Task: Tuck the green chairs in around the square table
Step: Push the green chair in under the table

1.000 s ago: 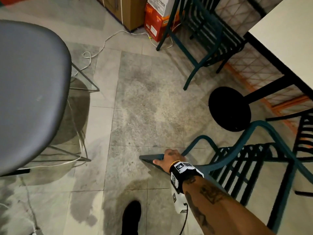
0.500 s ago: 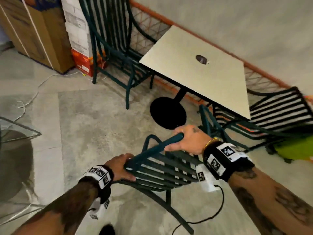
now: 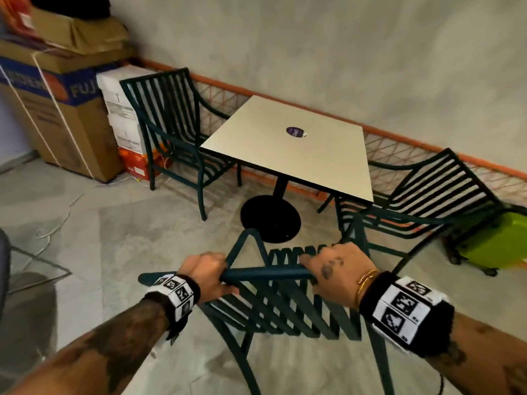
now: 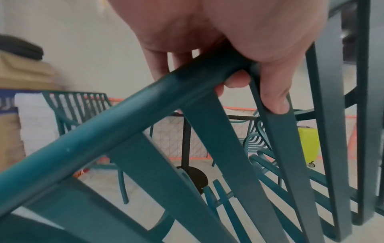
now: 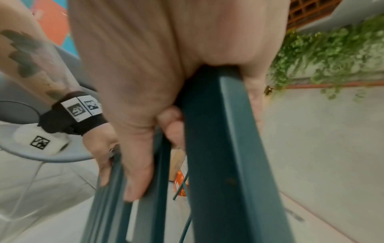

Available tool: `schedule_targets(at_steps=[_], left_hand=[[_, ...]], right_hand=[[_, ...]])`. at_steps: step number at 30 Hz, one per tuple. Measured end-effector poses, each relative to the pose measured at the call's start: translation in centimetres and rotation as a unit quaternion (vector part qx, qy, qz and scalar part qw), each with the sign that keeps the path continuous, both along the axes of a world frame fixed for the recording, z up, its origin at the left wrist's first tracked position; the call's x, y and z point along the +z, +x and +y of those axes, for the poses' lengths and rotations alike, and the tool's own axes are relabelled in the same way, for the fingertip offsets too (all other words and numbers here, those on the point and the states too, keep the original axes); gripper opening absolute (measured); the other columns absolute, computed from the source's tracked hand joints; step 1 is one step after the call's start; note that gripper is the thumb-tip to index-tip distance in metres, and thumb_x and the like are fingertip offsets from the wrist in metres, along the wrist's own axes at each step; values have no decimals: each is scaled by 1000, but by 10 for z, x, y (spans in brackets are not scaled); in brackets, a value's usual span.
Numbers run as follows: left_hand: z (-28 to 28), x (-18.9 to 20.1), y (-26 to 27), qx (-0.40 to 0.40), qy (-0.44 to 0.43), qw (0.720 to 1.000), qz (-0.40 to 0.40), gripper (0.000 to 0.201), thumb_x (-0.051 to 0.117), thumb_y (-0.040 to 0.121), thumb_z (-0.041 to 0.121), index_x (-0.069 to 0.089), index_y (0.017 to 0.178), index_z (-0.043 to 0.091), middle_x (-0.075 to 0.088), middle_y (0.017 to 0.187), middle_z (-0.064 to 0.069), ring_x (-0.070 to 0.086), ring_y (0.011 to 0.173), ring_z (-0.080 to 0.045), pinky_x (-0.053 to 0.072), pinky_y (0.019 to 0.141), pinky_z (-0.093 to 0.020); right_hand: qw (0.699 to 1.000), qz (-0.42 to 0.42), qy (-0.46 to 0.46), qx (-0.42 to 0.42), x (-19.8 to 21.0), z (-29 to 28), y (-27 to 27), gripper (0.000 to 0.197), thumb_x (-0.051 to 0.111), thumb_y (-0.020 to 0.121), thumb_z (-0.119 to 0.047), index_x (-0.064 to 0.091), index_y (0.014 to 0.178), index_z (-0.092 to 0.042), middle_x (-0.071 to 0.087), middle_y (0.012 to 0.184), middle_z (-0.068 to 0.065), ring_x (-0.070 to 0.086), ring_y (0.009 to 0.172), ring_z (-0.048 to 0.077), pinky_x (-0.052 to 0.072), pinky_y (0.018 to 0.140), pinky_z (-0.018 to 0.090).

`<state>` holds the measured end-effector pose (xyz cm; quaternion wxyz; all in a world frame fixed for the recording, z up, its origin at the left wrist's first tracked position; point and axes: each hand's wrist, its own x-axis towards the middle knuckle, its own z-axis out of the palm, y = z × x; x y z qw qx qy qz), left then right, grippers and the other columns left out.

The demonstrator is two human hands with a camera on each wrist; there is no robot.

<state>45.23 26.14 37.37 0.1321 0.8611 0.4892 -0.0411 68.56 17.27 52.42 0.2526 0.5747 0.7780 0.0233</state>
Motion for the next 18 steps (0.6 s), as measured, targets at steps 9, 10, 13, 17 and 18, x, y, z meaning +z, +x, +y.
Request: schedule_targets(at_steps=[9, 10, 13, 17, 18], left_hand=[[-32, 39, 68, -73, 95, 988, 93, 49, 56, 82, 58, 62, 102, 13, 60, 108, -7, 58, 101, -30, 48, 77, -41], [-38, 33, 74, -73, 93, 988, 97, 49, 56, 85, 56, 61, 105, 12, 59, 111, -8, 56, 104, -30, 47, 77, -41], [-54, 12, 77, -49, 75, 990, 108, 46, 57, 88, 49, 57, 111, 10, 55, 116, -9, 52, 109, -31, 46, 78, -44], [-71, -13, 62, -45, 48, 992, 111, 31, 54, 89, 39, 53, 115, 21, 53, 118, -6, 49, 112, -29, 45, 88, -46], [-77, -20, 58, -43, 35, 993, 102, 30, 52, 90, 36, 51, 116, 24, 53, 118, -5, 49, 111, -29, 43, 90, -46]], right_hand=[[991, 41, 33, -122, -52, -45, 94, 40, 49, 91, -51, 41, 124, -31, 68, 106, -1, 63, 100, 25, 37, 99, 46], [989, 49, 29, -138, -64, -48, 101, 40, 48, 92, -50, 41, 126, -31, 67, 109, -1, 62, 102, 24, 36, 100, 46], [982, 88, 29, -167, -95, -59, 106, 33, 48, 93, -47, 45, 122, -34, 67, 113, -3, 61, 105, 23, 33, 95, 43], [978, 104, 22, -179, -133, -76, 107, 22, 44, 93, -45, 51, 112, -34, 68, 102, -4, 63, 97, 24, 33, 88, 41], [978, 100, 13, -183, -142, -82, 108, 21, 43, 94, -44, 52, 110, -34, 67, 99, -3, 63, 95, 24, 32, 87, 41]])
